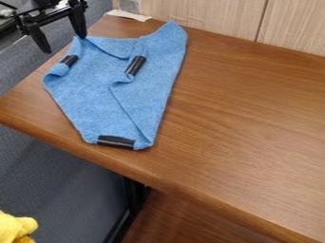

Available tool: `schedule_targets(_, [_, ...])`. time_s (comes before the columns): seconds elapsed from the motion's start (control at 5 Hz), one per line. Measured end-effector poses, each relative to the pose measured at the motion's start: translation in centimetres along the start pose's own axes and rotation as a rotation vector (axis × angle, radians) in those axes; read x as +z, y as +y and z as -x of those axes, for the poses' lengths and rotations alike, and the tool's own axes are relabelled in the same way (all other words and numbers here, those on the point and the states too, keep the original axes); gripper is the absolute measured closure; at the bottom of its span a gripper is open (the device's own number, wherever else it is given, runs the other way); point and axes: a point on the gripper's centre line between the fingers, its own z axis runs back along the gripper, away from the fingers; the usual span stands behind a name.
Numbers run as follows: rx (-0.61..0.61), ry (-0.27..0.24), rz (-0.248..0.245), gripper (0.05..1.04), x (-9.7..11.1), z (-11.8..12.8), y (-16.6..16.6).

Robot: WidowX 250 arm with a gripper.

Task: Unfold the cloth from the middle to the right

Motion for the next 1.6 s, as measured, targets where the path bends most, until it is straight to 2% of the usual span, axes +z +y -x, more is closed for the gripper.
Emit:
schedule_targets(0.2, [-0.004,0.033,-0.016,0.083,-1.3,0.2,0.1])
schedule_targets(0.4, [-0.106,0.078,-0.038,0.083,-2.2,1.3,-0.9])
schedule_targets(0.6, [-0.278,0.102,-0.036,0.083,-2.4,3.1,-3.1])
schedule_targets(0.8, [-0.415,0.099,-0.015,0.083,-3.1,4.6,-4.9])
schedule_targets(1.0, [-0.524,0.083,-0.019,0.083,-3.2,5.6,-6.5])
schedule_targets(1.4, [-0.584,0.066,-0.053,0.083,-4.8,5.8,-7.5])
schedule_targets(1.6, [-0.599,0.084,-0.075,0.083,-6.2,5.7,-7.3])
